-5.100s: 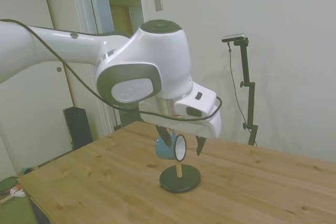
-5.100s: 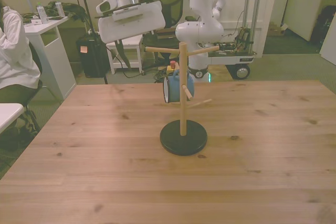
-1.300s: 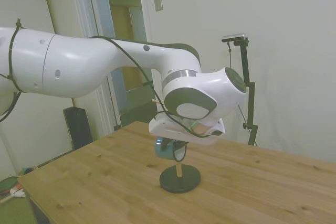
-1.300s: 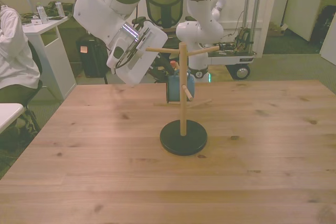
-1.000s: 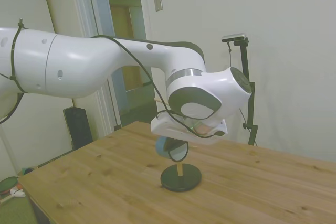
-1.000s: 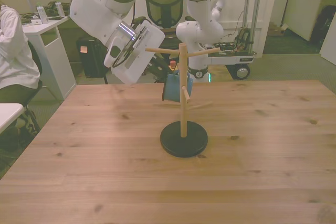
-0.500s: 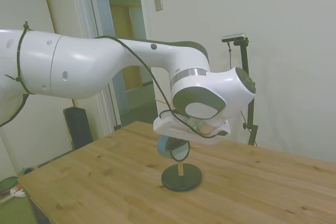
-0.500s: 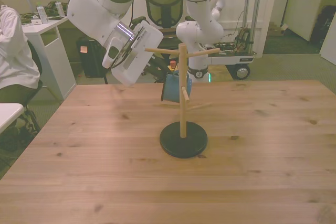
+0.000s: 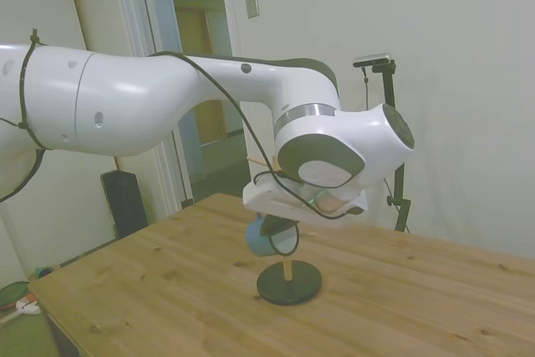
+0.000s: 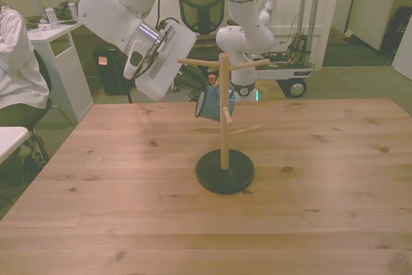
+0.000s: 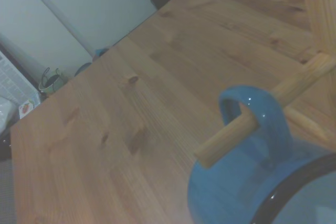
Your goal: Unload the mug
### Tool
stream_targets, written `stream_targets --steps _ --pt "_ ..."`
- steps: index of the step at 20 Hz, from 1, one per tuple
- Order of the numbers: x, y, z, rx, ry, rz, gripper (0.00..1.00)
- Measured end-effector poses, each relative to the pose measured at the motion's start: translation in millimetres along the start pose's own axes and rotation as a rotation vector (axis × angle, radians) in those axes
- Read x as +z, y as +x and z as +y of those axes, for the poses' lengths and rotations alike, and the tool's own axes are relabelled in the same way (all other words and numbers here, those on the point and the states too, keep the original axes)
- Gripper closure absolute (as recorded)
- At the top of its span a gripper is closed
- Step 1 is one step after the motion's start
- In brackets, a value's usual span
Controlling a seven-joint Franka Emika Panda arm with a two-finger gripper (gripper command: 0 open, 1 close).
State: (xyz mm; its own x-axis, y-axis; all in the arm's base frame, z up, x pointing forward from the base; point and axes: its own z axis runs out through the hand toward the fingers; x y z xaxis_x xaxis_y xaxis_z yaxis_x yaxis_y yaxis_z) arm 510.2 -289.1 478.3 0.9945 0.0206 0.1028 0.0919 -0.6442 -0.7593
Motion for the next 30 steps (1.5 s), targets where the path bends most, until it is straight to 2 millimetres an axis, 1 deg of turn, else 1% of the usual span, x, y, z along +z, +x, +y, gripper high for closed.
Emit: stream_targets --steps 8,16,21,25,30 --pt "-6.4 -7.3 -11.4 -0.020 0.005 0.004 1.00" --pt "-0.4 -16.5 -29.3 -0.039 0.018 -0.001 1.00" --pt "2.2 -26.4 -32.4 -0.045 0.029 -0.001 1.00" --pt "7.2 -30.7 -41.0 -0.063 0.034 -0.009 1.00" --pt "2.5 -39.6 -50.2 -0.077 0.033 0.004 1.00"
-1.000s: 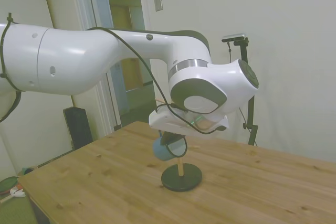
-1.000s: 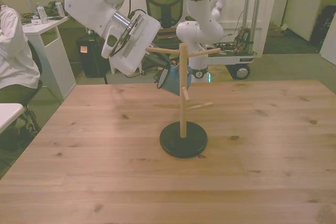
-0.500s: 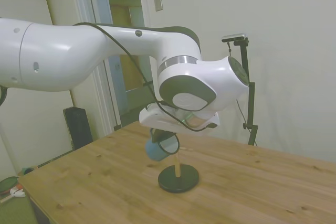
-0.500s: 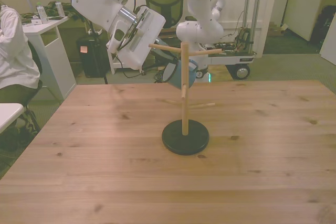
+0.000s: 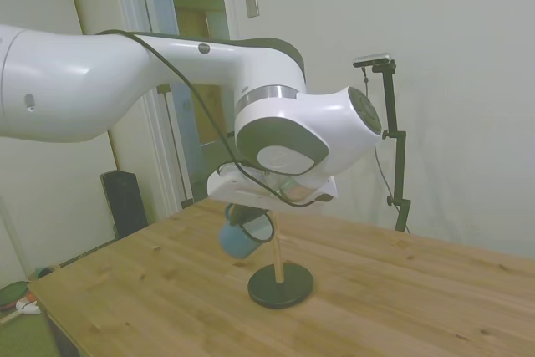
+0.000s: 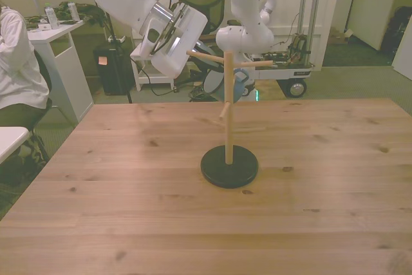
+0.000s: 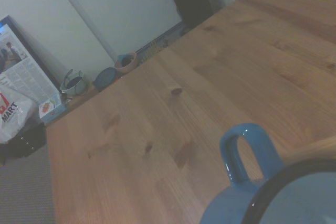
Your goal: Unload the mug
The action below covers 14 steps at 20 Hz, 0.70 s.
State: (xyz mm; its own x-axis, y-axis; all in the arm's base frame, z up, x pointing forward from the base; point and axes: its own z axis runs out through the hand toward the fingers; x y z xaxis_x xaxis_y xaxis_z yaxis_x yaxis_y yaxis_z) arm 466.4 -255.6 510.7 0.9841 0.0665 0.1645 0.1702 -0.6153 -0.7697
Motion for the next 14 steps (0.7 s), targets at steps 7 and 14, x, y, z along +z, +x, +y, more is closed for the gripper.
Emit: stream_targets --steps 7,14 --pt "9.6 -5.7 -11.9 -0.017 0.005 -0.017 1.00" --pt "31.3 -7.6 -42.8 -0.049 -0.049 -0.031 1.00"
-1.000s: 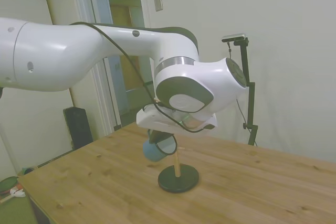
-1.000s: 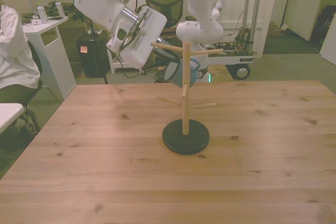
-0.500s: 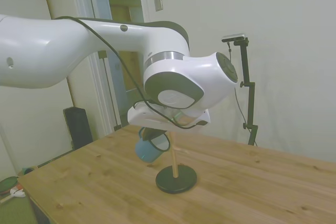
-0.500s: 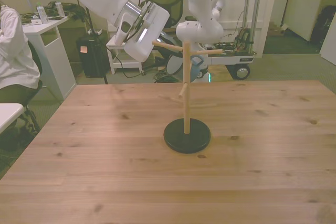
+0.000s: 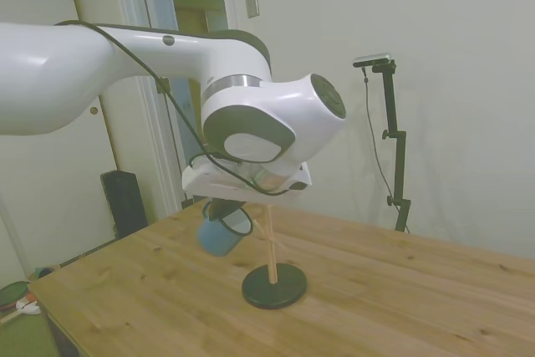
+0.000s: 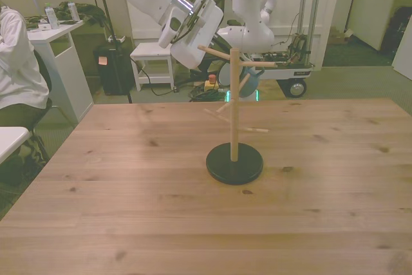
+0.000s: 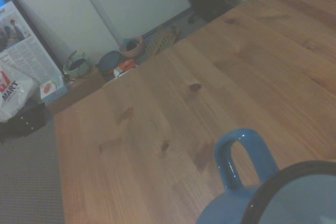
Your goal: Unload the mug
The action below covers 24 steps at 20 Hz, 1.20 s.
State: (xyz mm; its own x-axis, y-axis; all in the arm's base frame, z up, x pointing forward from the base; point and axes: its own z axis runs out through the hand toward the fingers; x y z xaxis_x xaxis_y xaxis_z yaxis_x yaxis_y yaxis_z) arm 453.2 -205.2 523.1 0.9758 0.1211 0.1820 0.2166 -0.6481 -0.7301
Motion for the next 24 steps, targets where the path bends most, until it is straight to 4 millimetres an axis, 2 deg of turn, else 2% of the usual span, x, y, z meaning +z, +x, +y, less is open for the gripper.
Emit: stream_targets --steps 7,9,13,15,19,24 --pt "22.4 -10.5 -3.9 0.007 -0.037 0.017 1.00" --pt "29.5 -5.3 -13.0 0.011 -0.069 0.026 1.00" --pt "52.3 5.0 -46.7 0.017 -0.136 0.002 1.00" --pt "66.1 1.5 -58.3 0.016 -0.160 -0.023 1.00" --pt "90.2 -7.6 -67.7 0.020 -0.207 -0.032 1.00" --pt "121.5 14.6 -90.2 0.054 -0.320 -0.006 1.00"
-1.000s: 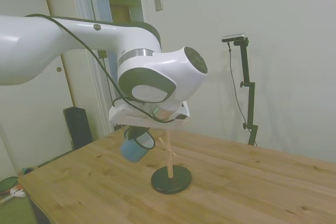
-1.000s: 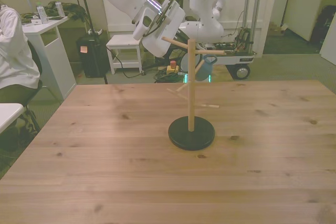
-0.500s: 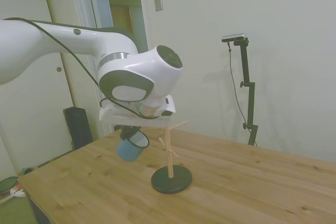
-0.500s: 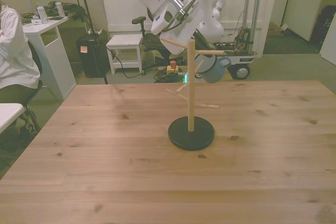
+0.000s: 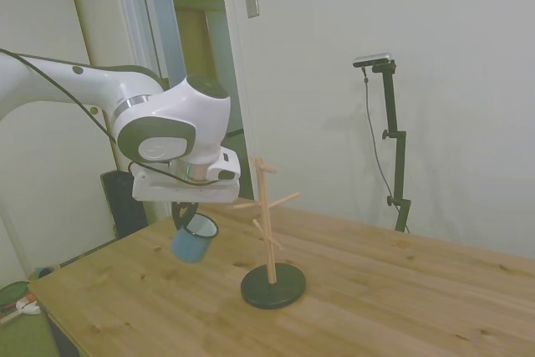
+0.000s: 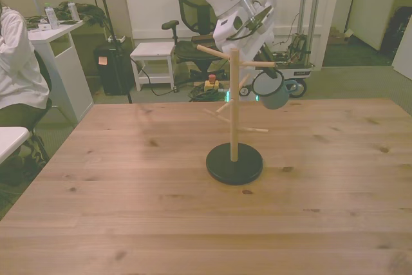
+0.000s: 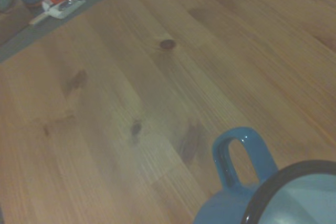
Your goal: Unload the mug
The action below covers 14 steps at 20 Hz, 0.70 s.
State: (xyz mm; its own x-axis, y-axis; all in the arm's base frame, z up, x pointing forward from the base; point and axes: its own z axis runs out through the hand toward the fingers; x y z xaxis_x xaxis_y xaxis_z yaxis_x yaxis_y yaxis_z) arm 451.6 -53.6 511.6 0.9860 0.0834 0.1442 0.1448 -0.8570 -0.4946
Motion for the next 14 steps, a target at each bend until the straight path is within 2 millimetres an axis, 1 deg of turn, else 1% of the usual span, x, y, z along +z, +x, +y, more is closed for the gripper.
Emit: stream_targets --steps 3,5,7,10,12,14 --pt "19.7 10.3 -27.7 0.007 -0.051 -0.017 1.00" --pt "35.7 14.4 -40.4 0.009 -0.079 -0.027 1.00" --pt "54.6 20.7 -43.2 0.020 -0.136 -0.014 1.00" --pt "86.3 35.5 -38.7 0.019 -0.217 0.033 1.00" --pt "106.3 41.0 -37.4 0.018 -0.249 0.046 1.00" --pt "119.7 43.3 -40.4 0.018 -0.275 0.054 1.00"
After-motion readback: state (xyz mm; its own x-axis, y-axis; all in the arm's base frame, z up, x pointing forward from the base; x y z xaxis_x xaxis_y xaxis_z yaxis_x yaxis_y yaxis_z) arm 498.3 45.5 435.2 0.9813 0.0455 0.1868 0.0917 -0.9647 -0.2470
